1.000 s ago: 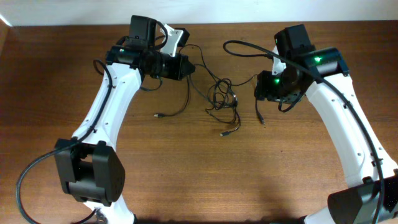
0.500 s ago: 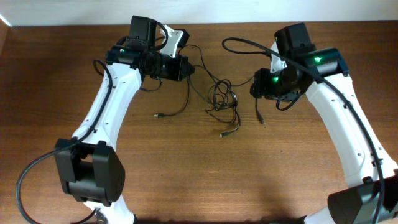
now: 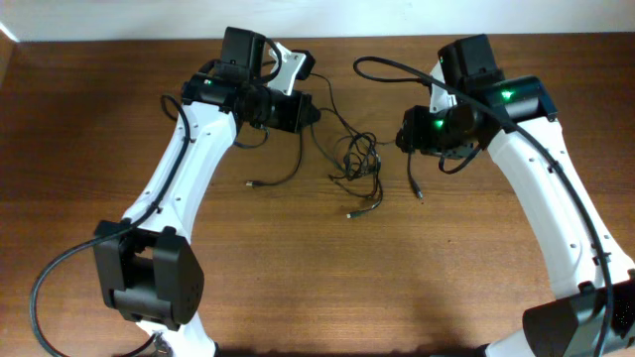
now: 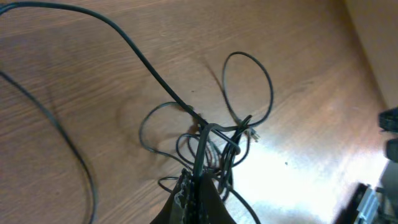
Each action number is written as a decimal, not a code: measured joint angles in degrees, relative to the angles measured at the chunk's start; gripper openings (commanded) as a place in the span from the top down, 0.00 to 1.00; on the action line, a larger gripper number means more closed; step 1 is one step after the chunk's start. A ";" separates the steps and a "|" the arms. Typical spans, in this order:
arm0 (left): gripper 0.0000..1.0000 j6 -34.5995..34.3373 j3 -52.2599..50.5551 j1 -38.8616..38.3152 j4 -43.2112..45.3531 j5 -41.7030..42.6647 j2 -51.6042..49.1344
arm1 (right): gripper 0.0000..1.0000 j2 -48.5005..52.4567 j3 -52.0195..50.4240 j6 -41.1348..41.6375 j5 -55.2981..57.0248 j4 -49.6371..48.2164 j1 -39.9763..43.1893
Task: Untangle cables
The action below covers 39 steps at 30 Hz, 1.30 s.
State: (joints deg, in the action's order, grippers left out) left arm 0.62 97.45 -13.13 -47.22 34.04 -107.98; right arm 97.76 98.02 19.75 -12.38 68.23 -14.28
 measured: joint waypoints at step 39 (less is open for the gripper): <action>1.00 -15.26 0.00 0.04 1.55 -1.44 0.00 | 0.79 22.10 -0.17 1.51 -6.16 -22.23 -2.97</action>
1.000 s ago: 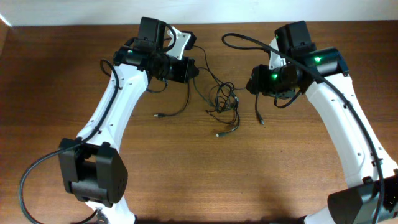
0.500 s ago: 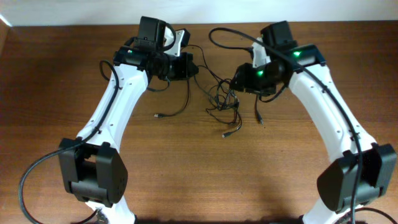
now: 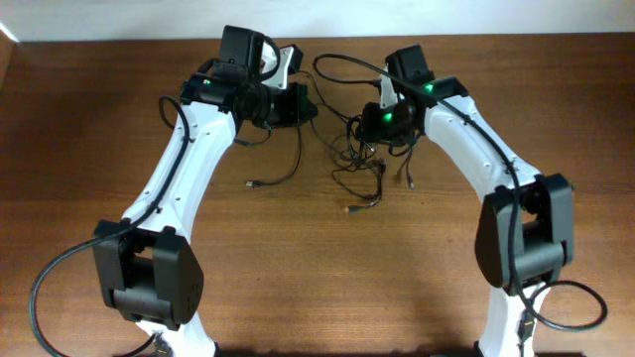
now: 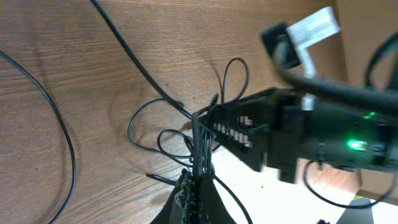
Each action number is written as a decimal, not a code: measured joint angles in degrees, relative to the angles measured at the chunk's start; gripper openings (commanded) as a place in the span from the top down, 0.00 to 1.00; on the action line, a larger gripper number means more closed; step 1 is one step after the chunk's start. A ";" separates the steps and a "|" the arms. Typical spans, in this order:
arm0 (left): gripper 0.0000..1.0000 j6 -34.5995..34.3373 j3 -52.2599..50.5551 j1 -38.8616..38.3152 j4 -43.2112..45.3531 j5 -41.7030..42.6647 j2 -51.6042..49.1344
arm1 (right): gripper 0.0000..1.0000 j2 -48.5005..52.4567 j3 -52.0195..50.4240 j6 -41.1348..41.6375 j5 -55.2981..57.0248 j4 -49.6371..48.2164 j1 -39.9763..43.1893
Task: Untangle cables
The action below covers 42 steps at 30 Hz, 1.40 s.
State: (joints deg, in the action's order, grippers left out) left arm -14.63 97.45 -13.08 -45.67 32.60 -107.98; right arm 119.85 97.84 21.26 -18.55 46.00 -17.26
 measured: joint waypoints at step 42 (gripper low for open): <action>1.00 8.22 0.00 21.49 -5.55 -33.97 0.52 | 0.96 -29.49 0.07 -9.73 6.34 25.55 32.94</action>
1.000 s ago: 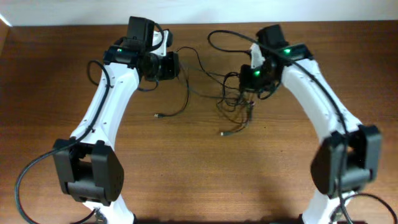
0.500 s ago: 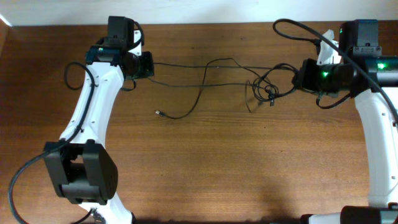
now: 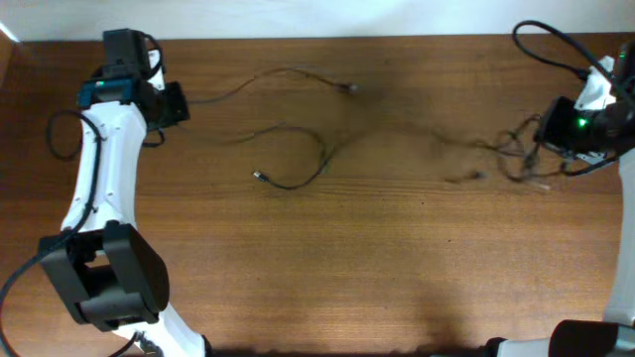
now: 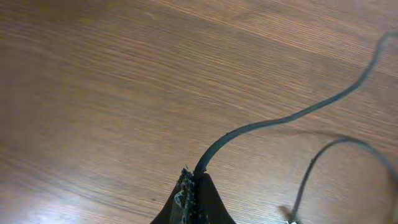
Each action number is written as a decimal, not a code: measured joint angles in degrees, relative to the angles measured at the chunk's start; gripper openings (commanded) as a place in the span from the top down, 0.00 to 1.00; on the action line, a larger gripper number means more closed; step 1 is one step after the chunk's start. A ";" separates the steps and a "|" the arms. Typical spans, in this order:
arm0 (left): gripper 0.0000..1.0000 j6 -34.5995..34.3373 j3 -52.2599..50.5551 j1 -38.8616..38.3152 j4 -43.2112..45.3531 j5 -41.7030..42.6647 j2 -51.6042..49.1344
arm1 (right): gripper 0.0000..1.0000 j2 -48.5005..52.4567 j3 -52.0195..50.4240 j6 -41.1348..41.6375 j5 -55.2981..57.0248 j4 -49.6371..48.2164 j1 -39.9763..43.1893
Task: Untangle cables
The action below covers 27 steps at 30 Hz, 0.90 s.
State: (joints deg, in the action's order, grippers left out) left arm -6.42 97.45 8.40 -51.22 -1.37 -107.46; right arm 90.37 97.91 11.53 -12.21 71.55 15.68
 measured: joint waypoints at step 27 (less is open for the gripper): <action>1.00 17.99 5.57 20.79 4.52 -4.74 28.52 | 0.96 1.86 0.00 -2.69 -4.81 -4.92 -24.39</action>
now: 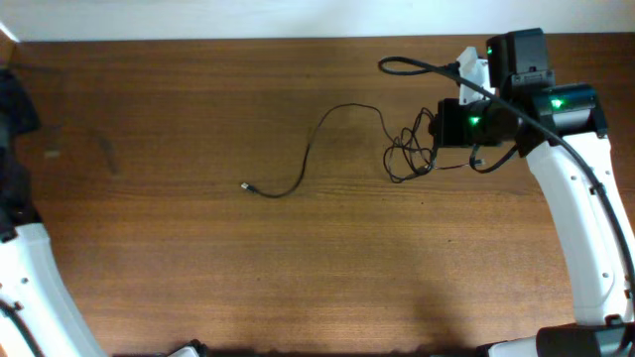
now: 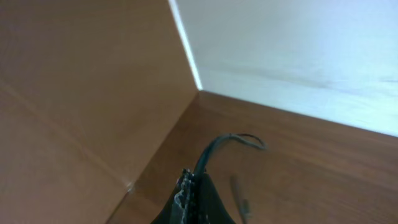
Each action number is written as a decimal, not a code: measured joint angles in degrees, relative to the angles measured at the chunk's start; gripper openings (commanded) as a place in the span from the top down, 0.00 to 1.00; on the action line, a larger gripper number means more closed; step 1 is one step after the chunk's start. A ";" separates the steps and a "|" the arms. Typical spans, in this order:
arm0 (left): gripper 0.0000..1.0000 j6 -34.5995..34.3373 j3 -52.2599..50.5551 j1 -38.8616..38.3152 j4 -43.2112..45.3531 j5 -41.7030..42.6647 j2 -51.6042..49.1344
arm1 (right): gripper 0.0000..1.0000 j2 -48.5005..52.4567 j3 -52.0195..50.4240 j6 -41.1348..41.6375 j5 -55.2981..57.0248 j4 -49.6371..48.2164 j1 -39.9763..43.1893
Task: Untangle cables
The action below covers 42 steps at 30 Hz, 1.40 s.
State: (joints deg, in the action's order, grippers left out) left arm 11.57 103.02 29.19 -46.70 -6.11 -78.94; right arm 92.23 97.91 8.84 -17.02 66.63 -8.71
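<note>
My left gripper (image 2: 194,176) is shut on a thin black cable (image 2: 219,148), whose short free end curls up past the fingertips. In the overhead view this arm sits at the far left table edge (image 1: 14,107), with a faint blurred streak of cable (image 1: 104,151) beside it. My right gripper (image 1: 437,125) is at the upper right, closed on a knot of black cables (image 1: 412,151). One loose cable (image 1: 308,159) runs from the knot in an arc to a plug (image 1: 245,185) at table centre.
The brown wooden table (image 1: 298,278) meets a white wall (image 2: 298,50) at the back. The left wrist view shows the table's far left corner and a brown side panel (image 2: 74,93). A thick black robot cable (image 1: 417,67) loops above the right arm.
My left gripper went from the upper left of the table to its far left edge, taking its cable away. My right gripper came back inward with the knot. One loose cable stays mid-table.
First my left gripper held strands of the knot at table centre, the right arm standing off. Then the right gripper reached into the knot. Then both were far apart with cables stretched across. Now one cable is off left and the knot sits right.
</note>
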 measured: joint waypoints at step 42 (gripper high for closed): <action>1.00 -7.48 -0.04 14.99 7.02 -10.78 -22.12 | 0.96 0.00 0.00 0.44 -0.02 2.71 -0.94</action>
State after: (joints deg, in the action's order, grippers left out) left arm 4.10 102.98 44.18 -39.68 -16.88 -101.06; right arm 92.23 97.91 9.28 -17.04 69.34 -9.65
